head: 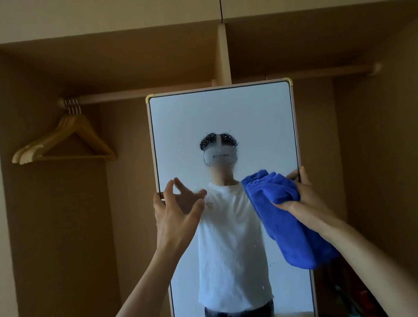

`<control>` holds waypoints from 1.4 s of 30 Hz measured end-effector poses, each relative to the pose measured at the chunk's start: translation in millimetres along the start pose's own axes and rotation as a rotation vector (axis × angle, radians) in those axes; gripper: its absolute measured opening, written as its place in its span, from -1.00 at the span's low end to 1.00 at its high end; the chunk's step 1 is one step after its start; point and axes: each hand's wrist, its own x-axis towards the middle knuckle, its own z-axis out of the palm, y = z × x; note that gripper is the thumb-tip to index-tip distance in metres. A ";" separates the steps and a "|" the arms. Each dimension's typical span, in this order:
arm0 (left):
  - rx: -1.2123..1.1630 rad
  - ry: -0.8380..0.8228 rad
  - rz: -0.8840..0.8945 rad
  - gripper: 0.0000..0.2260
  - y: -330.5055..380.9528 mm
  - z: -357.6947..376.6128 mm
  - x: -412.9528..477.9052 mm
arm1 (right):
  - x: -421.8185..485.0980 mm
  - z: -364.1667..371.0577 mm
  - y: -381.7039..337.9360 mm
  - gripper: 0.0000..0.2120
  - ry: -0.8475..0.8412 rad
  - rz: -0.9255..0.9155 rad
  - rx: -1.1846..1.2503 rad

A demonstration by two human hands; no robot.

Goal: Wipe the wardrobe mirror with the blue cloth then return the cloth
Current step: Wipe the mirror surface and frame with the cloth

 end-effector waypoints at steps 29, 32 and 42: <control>-0.035 -0.040 0.083 -0.07 33.2 -45.9 69.3 | 43.5 27.5 -128.3 -0.74 0.047 -0.572 -0.426; -0.019 -0.076 0.134 -0.14 36.4 -50.2 79.1 | 57.0 40.6 -145.4 -0.60 0.106 -0.615 -0.517; -0.055 -0.062 0.342 -0.35 18.8 -53.3 104.0 | 88.7 61.2 -202.2 -0.51 0.164 -0.783 -0.721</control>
